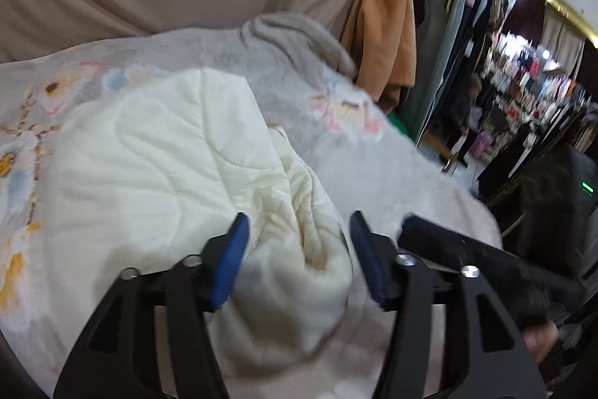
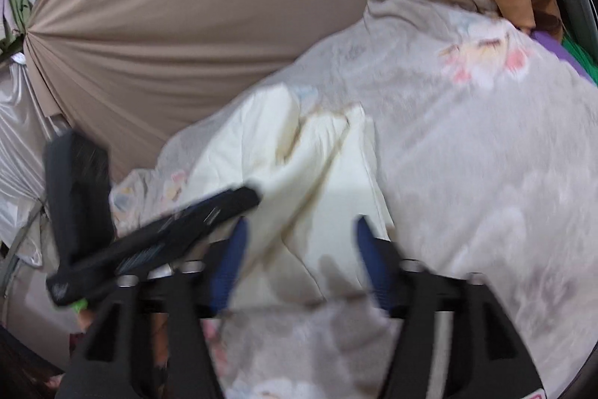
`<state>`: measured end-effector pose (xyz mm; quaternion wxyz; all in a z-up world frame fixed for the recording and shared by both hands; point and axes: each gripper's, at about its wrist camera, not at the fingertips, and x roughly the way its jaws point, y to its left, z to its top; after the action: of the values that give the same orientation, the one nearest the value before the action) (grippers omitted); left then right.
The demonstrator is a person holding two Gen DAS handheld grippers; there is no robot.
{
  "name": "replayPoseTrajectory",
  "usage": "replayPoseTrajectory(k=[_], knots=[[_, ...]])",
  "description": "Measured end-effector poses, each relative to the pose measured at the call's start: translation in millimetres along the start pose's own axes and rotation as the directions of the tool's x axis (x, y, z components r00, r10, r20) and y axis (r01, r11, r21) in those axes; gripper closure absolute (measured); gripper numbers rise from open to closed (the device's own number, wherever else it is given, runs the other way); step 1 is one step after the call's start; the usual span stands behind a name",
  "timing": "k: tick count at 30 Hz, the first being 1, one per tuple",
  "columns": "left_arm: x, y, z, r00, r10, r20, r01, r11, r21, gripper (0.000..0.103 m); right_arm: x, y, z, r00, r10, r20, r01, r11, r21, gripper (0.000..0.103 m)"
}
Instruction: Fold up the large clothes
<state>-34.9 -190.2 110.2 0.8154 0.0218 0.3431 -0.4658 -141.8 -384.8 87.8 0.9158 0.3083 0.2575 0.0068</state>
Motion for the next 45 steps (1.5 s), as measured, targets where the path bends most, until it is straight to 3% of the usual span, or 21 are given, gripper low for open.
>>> replayPoseTrajectory(k=[1,3,6,8,10,12,14,15,17,19,20,23,26,29,31,32,34,36,38,41,45], knots=[[-20.5,5.4,-0.3,0.999,-0.005,0.037,0.005,1.000,-0.015,0.036,4.0,1.1,9.3,1.000,0.018,-0.004,-0.018,1.000,0.001,0.028],[-57.6,17.5,-0.9,0.993,0.016,0.114,-0.011,0.999,-0.044,0.019,12.4,7.1,30.0,0.998,0.046,-0.032,-0.046,0.999,0.021,0.022],[-92.9,43.6,-4.3,0.975,0.135,0.175,-0.116,0.986,-0.116,0.014,38.5,11.7,47.2,0.991,0.026,-0.135,-0.019,0.998,0.053,0.017],[-94.1,65.0,-10.2,0.967,0.200,0.155,-0.173,0.969,-0.175,0.014,62.6,10.5,48.9,0.975,0.024,-0.222,-0.002,0.995,0.102,0.017],[-82.1,80.3,-17.6,0.964,0.243,0.111,-0.216,0.954,-0.208,0.015,78.7,15.9,42.4,0.953,0.083,-0.292,-0.040,0.988,0.152,0.016],[-65.0,87.2,-26.2,0.966,0.253,0.060,-0.235,0.948,-0.212,0.015,91.7,30.7,37.4,0.943,0.086,-0.323,-0.049,0.992,0.119,0.016],[-49.4,88.8,-33.8,0.965,0.261,0.016,-0.253,0.946,-0.205,0.019,106.5,45.9,38.0,0.940,0.034,-0.340,-0.025,0.999,0.030,0.016],[-43.1,88.6,-36.1,0.966,0.259,0.003,-0.253,0.946,-0.204,0.020,111.0,50.7,38.5,0.941,0.016,-0.337,-0.018,1.000,-0.003,0.022],[-41.5,85.5,-36.6,0.969,0.247,0.005,-0.240,0.947,-0.212,0.020,111.2,56.5,44.4,0.951,0.000,-0.309,-0.021,0.998,-0.064,0.079],[-47.5,80.4,-35.9,0.971,0.236,0.036,-0.224,0.953,-0.204,0.020,89.7,47.4,54.2,0.960,0.113,-0.254,-0.128,0.991,-0.045,0.090],[-49.2,77.4,-33.2,0.971,0.235,0.050,-0.221,0.955,-0.195,0.020,76.4,39.1,54.9,0.970,0.116,-0.213,-0.132,0.989,-0.063,0.092],[-40.3,71.4,-25.5,0.965,0.258,0.055,-0.247,0.956,-0.157,0.020,81.4,-10.7,41.4,0.981,-0.002,-0.194,-0.004,0.999,-0.034,0.093],[-6.4,71.6,-25.7,0.957,0.292,-0.009,-0.290,0.949,-0.123,0.019,100.4,-70.3,18.4,0.973,0.083,-0.217,-0.052,0.988,0.144,0.093],[14.0,69.1,-31.4,0.933,0.358,-0.037,-0.360,0.927,-0.102,0.018,98.5,-96.3,6.1,0.965,0.187,-0.187,-0.133,0.955,0.265,0.092],[16.0,68.6,-32.4,0.928,0.371,-0.043,-0.373,0.922,-0.102,0.018,84.5,-83.1,10.9,0.976,0.127,-0.178,-0.087,0.972,0.218,0.089],[16.5,69.4,-32.1,0.927,0.372,-0.047,-0.375,0.921,-0.105,0.018,72.0,-70.4,15.5,0.985,0.071,-0.159,-0.043,0.985,0.169,0.080],[16.8,72.9,-33.0,0.926,0.375,-0.051,-0.379,0.919,-0.113,0.018,42.6,-39.3,23.8,0.997,-0.033,-0.071,0.037,0.997,0.062,0.078],[16.4,75.9,-34.0,0.928,0.370,-0.051,-0.373,0.920,-0.123,0.018,25.6,-11.0,25.1,0.999,-0.034,-0.029,0.033,0.999,-0.024,0.074],[16.9,75.2,-33.7,0.927,0.372,-0.049,-0.376,0.919,-0.122,0.018,19.1,13.3,18.2,1.000,-0.006,-0.028,0.004,0.997,-0.077,0.061],[17.1,73.2,-34.2,0.924,0.378,-0.046,-0.381,0.917,-0.116,0.018,24.0,31.0,-0.4,0.996,-0.040,-0.076,0.027,0.985,-0.171,0.061],[14.0,71.7,-36.4,0.931,0.362,-0.047,-0.365,0.924,-0.110,0.018,44.1,13.3,-26.1,0.970,-0.218,-0.107,0.185,0.950,-0.252,0.072]])
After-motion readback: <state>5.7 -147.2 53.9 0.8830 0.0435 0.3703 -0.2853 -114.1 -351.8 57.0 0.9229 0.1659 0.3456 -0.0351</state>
